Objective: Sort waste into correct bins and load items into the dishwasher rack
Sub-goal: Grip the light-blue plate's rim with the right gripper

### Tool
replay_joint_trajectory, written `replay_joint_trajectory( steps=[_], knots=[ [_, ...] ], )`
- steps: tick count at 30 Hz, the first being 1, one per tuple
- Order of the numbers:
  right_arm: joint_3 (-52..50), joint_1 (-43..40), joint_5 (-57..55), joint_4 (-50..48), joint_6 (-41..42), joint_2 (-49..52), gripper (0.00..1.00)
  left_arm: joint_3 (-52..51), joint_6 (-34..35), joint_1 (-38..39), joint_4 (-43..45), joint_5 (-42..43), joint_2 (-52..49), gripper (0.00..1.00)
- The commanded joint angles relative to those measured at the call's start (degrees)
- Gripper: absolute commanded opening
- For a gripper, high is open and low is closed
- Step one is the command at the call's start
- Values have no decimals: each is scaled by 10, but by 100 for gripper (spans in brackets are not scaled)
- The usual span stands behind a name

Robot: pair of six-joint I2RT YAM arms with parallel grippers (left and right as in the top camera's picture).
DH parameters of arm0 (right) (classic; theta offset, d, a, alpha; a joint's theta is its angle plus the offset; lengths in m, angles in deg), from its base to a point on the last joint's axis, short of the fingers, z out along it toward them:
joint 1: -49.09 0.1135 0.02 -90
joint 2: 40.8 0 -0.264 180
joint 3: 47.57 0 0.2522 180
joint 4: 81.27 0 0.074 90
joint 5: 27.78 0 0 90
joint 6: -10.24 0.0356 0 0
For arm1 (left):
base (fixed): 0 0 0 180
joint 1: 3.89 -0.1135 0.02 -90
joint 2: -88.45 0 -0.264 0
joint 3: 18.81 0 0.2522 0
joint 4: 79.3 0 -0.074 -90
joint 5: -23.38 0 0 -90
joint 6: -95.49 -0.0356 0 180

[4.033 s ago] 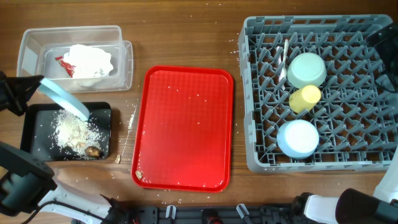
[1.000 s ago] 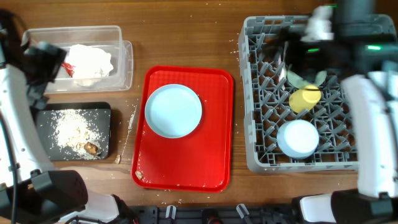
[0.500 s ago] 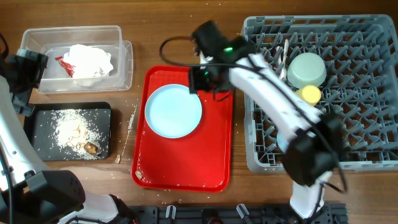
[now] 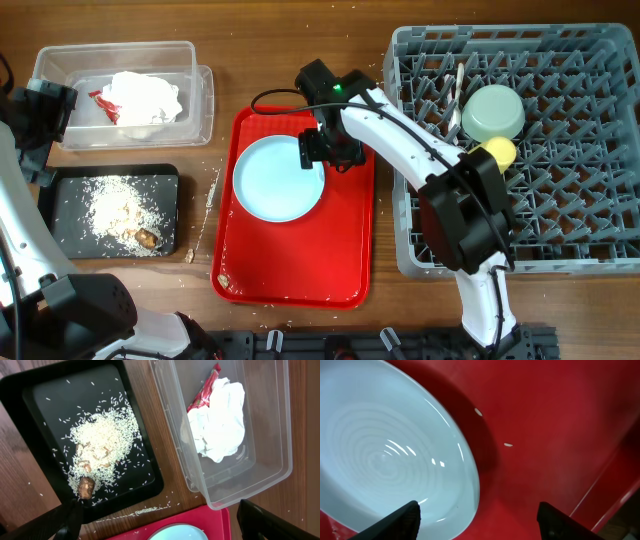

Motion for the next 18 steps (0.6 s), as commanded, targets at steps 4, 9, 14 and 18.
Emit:
replay_joint_trajectory(
  steps=[4,9,14,18],
  knots=[
    [30,-42,-12,-8,-16,-119,100,6,-3,-2,-2,-8,1,100],
    [25,-47,5,-23,-9,-123,83,6,-3,-2,-2,-8,1,100],
    [-26,-39,2,-71,34,-106,56,6,-3,-2,-2,-8,1,100],
    [-65,-34,3,-116,61,-64,47,6,-3,-2,-2,-8,1,100]
  ],
)
